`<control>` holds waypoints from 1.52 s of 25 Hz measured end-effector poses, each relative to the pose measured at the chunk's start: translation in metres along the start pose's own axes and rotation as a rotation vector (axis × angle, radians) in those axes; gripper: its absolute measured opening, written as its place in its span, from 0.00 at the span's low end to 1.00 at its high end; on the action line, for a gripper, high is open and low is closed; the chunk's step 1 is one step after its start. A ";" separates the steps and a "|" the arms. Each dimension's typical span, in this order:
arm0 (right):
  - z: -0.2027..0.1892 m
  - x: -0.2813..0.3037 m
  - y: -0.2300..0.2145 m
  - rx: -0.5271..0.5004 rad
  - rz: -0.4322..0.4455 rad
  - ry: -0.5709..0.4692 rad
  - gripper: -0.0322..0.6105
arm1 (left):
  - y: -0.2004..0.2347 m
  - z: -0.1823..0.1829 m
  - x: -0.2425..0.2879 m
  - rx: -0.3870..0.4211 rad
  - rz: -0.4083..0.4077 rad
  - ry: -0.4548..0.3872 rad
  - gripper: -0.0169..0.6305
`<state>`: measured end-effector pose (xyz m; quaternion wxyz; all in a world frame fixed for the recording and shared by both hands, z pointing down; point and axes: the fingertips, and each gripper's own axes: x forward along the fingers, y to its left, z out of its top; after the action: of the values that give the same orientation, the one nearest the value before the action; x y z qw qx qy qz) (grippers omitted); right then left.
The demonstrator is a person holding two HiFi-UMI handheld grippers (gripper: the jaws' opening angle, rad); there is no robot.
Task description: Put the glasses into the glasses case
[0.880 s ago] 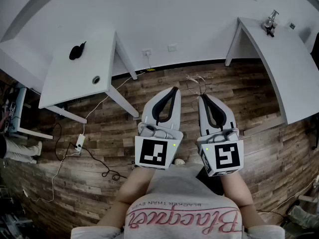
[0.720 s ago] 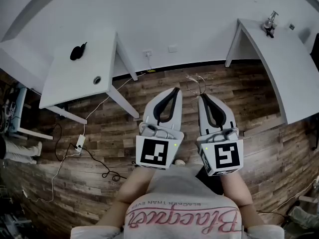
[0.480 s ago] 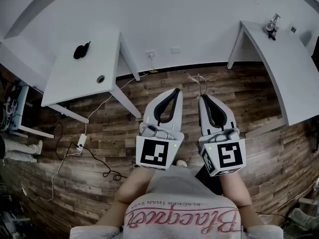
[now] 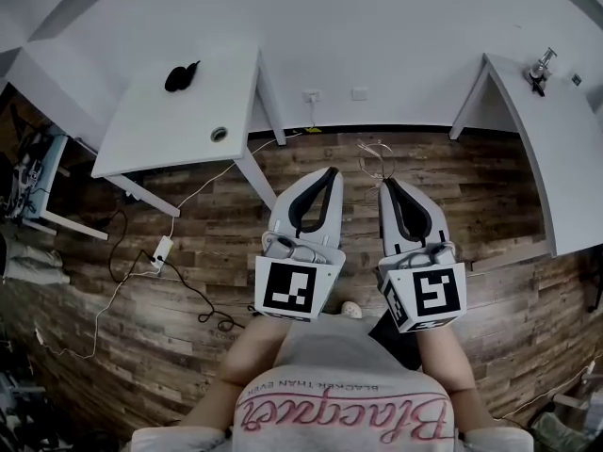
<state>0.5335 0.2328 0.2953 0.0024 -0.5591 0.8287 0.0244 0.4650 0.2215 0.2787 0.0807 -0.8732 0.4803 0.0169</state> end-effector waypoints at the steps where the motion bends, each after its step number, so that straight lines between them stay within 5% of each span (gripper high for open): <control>1: 0.001 0.006 0.009 -0.006 0.016 0.000 0.08 | 0.009 0.000 -0.004 0.005 0.013 0.003 0.04; 18: 0.005 0.102 0.154 -0.026 0.205 0.030 0.08 | 0.170 -0.008 -0.067 -0.001 0.190 0.017 0.04; 38: -0.009 0.182 0.295 -0.012 0.263 0.065 0.08 | 0.320 -0.039 -0.145 -0.048 0.275 0.051 0.04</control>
<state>0.1925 0.1740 0.3094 -0.0308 -0.4463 0.8943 0.0113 0.1155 0.1684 0.2924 0.0446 -0.8009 0.5969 0.0171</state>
